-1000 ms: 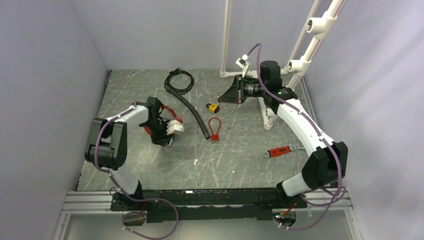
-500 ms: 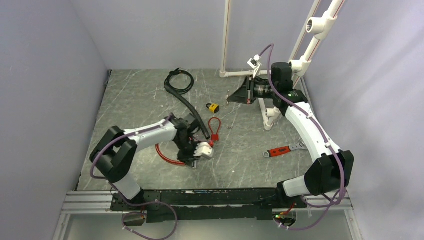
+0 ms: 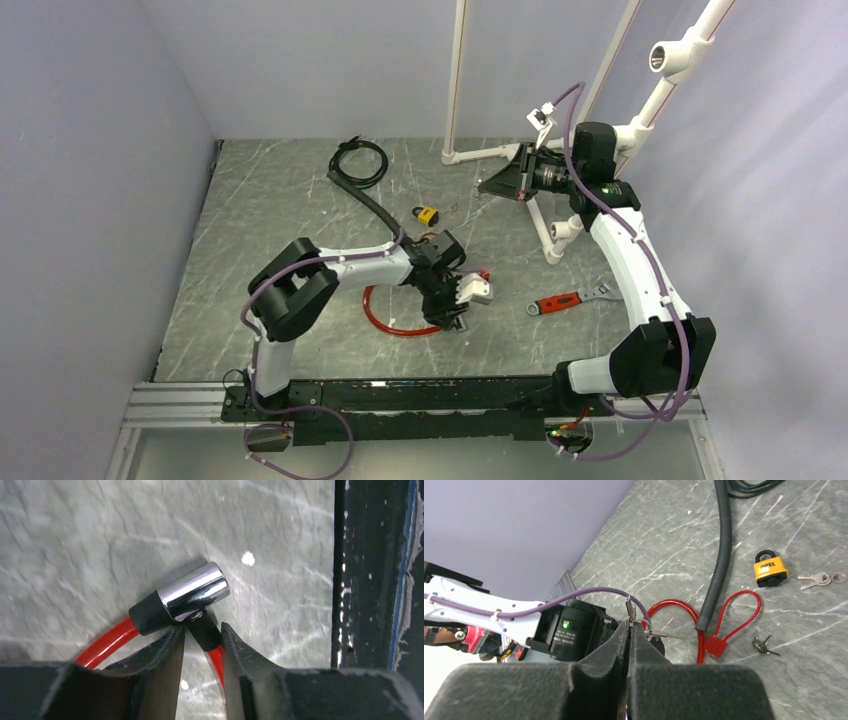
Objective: Lock with the key
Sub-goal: Move the lock to the center of the board.
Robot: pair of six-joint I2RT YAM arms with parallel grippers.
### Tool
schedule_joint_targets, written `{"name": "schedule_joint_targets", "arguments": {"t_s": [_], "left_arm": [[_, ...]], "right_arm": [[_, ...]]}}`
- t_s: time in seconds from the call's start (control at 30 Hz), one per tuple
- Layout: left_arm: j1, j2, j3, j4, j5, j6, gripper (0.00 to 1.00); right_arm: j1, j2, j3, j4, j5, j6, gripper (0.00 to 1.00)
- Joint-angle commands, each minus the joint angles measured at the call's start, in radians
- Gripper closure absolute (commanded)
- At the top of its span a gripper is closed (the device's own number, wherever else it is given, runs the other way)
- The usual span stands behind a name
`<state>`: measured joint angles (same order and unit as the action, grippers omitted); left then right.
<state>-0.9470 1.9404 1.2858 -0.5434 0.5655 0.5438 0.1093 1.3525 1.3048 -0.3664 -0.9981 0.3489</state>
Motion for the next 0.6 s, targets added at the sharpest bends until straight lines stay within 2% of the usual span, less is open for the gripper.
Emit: {"name": "schedule_joint_targets", "arguments": {"t_s": [0.0, 0.1, 0.2, 0.33, 0.4, 0.57], "left_arm": [[-0.032, 0.027, 0.040, 0.088, 0.044, -0.022, 0.61], [-0.018, -0.056, -0.022, 0.087, 0.089, -0.014, 0.48], [0.026, -0.229, -0.153, 0.133, 0.152, -0.005, 0.35], [0.100, -0.454, -0.253, 0.153, 0.205, -0.014, 0.25], [0.176, -0.548, -0.262, 0.124, 0.246, -0.048, 0.21], [0.467, -0.705, -0.202, -0.077, 0.358, -0.168, 0.14]], "right_arm": [[-0.038, -0.043, 0.063, -0.004, -0.033, 0.005, 1.00], [-0.037, -0.052, 0.042, -0.003, -0.045, 0.010, 1.00], [-0.018, -0.058, -0.005, 0.032, -0.051, 0.022, 1.00], [0.052, -0.043, -0.033, 0.061, -0.036, 0.011, 1.00], [0.100, -0.023, -0.026, 0.031, -0.022, -0.040, 1.00], [0.267, 0.020, -0.022, -0.148, 0.079, -0.369, 1.00]]}}
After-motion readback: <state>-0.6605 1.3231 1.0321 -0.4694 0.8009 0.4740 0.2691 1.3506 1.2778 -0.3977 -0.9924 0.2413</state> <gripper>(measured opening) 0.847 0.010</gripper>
